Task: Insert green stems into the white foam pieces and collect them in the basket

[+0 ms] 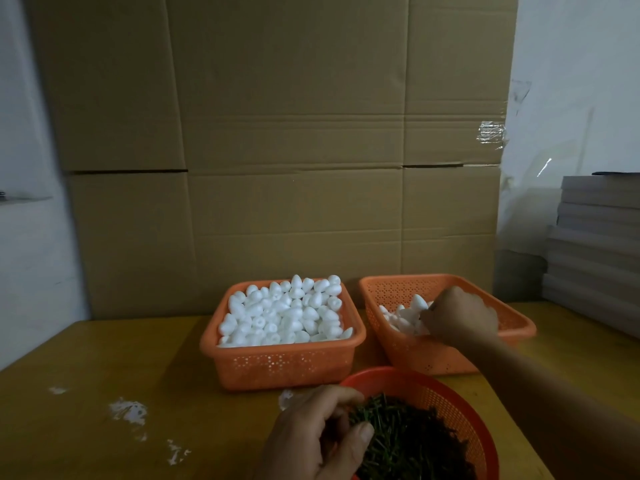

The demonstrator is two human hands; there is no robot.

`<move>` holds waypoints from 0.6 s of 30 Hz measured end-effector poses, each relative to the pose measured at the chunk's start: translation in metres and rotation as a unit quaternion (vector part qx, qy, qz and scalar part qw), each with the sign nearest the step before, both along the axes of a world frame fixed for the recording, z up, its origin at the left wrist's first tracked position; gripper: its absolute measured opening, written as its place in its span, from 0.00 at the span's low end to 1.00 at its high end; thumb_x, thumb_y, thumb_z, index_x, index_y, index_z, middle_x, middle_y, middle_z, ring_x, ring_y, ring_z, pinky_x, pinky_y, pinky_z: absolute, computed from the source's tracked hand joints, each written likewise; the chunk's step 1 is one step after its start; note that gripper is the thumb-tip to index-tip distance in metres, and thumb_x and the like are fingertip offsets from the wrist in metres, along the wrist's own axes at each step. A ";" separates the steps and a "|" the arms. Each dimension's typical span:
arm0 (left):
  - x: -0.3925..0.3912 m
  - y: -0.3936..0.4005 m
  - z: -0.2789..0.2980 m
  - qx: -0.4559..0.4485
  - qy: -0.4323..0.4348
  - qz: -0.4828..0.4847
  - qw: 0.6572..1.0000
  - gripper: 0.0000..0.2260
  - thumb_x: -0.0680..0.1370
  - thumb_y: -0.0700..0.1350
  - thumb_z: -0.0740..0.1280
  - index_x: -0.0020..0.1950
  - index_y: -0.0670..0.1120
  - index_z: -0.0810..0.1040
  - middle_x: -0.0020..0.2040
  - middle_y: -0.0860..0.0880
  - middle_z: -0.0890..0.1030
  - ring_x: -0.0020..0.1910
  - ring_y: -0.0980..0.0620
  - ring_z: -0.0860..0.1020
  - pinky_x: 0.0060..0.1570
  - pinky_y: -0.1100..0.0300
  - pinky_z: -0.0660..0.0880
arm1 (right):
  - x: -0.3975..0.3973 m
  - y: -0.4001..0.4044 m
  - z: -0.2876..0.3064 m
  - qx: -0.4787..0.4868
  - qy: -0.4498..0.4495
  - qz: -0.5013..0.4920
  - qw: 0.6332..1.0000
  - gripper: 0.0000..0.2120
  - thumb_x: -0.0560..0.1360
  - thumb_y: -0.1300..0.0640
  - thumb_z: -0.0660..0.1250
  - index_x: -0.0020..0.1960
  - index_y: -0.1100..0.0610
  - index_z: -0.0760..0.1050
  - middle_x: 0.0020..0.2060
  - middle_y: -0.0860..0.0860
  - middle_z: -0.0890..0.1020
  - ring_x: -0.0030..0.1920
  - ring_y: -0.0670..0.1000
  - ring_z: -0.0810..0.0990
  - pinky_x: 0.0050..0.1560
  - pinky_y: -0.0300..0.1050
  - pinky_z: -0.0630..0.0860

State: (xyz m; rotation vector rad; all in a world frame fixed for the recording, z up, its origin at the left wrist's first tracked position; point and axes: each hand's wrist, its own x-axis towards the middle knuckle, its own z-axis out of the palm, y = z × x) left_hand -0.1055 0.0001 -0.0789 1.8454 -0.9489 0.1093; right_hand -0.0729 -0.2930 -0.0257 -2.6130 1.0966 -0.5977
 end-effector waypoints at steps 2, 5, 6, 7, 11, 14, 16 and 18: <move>0.000 0.000 0.001 0.005 -0.002 0.000 1.000 0.12 0.69 0.63 0.68 0.51 0.64 0.78 0.48 0.62 0.79 0.49 0.58 0.80 0.55 0.58 0.75 | 0.000 0.000 0.000 0.009 0.001 -0.003 1.000 0.10 0.74 0.48 0.68 0.37 0.53 0.78 0.36 0.51 0.81 0.44 0.53 0.81 0.54 0.53 0.79; -0.001 0.002 0.004 0.016 0.000 -0.003 1.000 0.11 0.71 0.61 0.68 0.52 0.62 0.78 0.49 0.62 0.79 0.49 0.58 0.79 0.58 0.56 0.73 | -0.002 0.001 0.002 0.033 0.009 0.002 0.999 0.10 0.72 0.49 0.70 0.37 0.53 0.78 0.36 0.51 0.81 0.44 0.54 0.81 0.54 0.55 0.79; -0.001 0.002 0.005 0.018 0.000 -0.003 1.000 0.11 0.71 0.60 0.69 0.52 0.62 0.78 0.50 0.62 0.79 0.49 0.59 0.79 0.60 0.55 0.72 | -0.004 0.001 0.003 0.044 0.011 0.007 0.999 0.10 0.72 0.49 0.71 0.37 0.53 0.78 0.36 0.52 0.81 0.44 0.54 0.81 0.54 0.56 0.80; -0.002 0.002 0.006 0.020 0.001 -0.002 1.000 0.10 0.72 0.60 0.69 0.52 0.62 0.78 0.50 0.62 0.79 0.50 0.59 0.79 0.61 0.54 0.71 | -0.005 0.001 0.004 0.055 0.011 0.011 0.998 0.09 0.71 0.49 0.72 0.37 0.54 0.79 0.36 0.52 0.82 0.44 0.54 0.81 0.54 0.56 0.80; -0.003 0.003 0.008 0.028 0.000 0.003 1.000 0.10 0.72 0.60 0.69 0.52 0.62 0.78 0.51 0.63 0.78 0.52 0.60 0.79 0.66 0.51 0.69 | -0.014 0.000 0.005 0.062 -0.037 0.008 0.997 0.09 0.72 0.52 0.69 0.35 0.55 0.79 0.33 0.52 0.81 0.40 0.55 0.81 0.51 0.56 0.80; -0.004 0.004 0.009 0.035 -0.001 0.001 0.999 0.11 0.72 0.60 0.69 0.53 0.61 0.79 0.52 0.64 0.77 0.52 0.61 0.78 0.64 0.53 0.70 | -0.019 0.000 -0.001 0.050 -0.105 0.027 0.993 0.15 0.76 0.56 0.65 0.31 0.58 0.77 0.25 0.51 0.76 0.29 0.52 0.75 0.38 0.48 0.75; -0.005 0.003 0.010 0.037 -0.004 0.004 0.999 0.13 0.71 0.62 0.67 0.53 0.61 0.79 0.52 0.64 0.77 0.52 0.61 0.78 0.61 0.56 0.71 | -0.026 0.009 -0.001 0.054 -0.134 0.062 0.988 0.15 0.77 0.58 0.64 0.32 0.56 0.78 0.24 0.49 0.74 0.26 0.51 0.70 0.34 0.46 0.69; -0.006 0.003 0.011 0.039 -0.001 0.006 0.999 0.13 0.71 0.62 0.67 0.53 0.61 0.79 0.51 0.64 0.77 0.51 0.60 0.78 0.59 0.57 0.72 | -0.036 0.024 0.001 0.056 -0.152 0.114 0.980 0.13 0.79 0.58 0.63 0.41 0.50 0.83 0.31 0.45 0.82 0.28 0.49 0.75 0.36 0.48 0.74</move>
